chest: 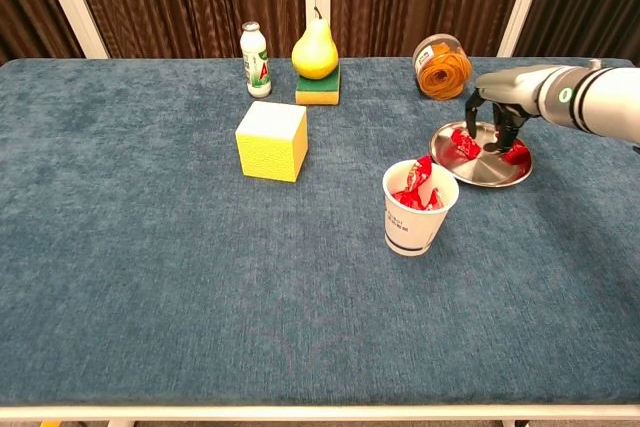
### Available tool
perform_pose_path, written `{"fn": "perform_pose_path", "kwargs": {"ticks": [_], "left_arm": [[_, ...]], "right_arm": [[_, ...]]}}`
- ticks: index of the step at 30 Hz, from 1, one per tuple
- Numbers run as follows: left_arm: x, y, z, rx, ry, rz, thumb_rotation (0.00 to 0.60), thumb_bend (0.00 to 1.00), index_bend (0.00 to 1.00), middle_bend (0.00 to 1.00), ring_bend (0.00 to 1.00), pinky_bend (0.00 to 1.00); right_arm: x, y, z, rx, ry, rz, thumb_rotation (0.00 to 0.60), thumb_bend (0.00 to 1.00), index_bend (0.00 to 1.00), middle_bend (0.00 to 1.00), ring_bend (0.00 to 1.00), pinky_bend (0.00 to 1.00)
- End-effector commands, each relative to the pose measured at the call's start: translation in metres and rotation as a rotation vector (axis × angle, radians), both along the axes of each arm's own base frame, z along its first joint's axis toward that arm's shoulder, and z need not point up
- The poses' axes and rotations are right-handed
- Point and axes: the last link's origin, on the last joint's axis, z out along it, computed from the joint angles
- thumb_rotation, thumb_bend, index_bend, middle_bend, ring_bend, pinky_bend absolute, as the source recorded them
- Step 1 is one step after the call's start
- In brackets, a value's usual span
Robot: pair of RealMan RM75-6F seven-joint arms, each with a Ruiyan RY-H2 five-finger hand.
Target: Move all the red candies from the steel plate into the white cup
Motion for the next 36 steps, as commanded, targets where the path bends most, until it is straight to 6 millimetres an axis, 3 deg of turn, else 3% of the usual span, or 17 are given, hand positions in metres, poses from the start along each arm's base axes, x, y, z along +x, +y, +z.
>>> {"fn": "perform_pose_path", "kwargs": {"ticks": [1,7,15,24,28,33,36], "left_arm": [[0.0,0.0,0.0,-0.001,-0.001,-0.001,0.6,0.0,0.22,0.21,0.21,0.2],[0.0,0.0,0.0,-0.002,-0.001,0.0,0.6,0.0,0.22,0.21,0.21,0.2],[-0.001,-0.001,0.0,-0.001,-0.001,0.003,0.6,0.0,0.22,0.21,0.21,0.2],[-0.003,-0.002,0.0,0.001,-0.005,0.01,0.6,0.0,0.22,0.21,0.21,0.2],[-0.004,-0.003,-0.001,0.0,-0.007,0.012,0.6,0.0,0.22,0.21,0.21,0.2],[-0.005,-0.003,0.0,0.006,-0.009,0.012,0.6,0.0,0.22,0.21,0.21,0.2],[-0.004,-0.003,0.001,0.006,-0.005,0.009,0.6,0.0,0.22,0.21,0.21,0.2]], "right_arm": [[0.005,0.001,-0.002,0.005,-0.001,0.016,0.6,0.33,0.42,1.0,1.0,1.0],[0.004,0.002,-0.005,0.001,0.005,0.024,0.6,0.32,0.42,1.0,1.0,1.0],[0.008,0.001,-0.013,-0.01,-0.001,0.042,0.6,0.23,0.43,1.0,1.0,1.0],[0.01,0.001,-0.021,-0.008,0.016,0.048,0.6,0.24,0.5,1.0,1.0,1.0],[0.009,0.002,-0.022,-0.007,0.023,0.046,0.6,0.3,0.55,1.0,1.0,1.0],[0.011,0.005,-0.014,-0.017,0.002,0.057,0.6,0.37,0.6,1.0,1.0,1.0],[0.019,0.012,0.004,-0.034,-0.054,0.092,0.6,0.37,0.6,1.0,1.0,1.0]]}}
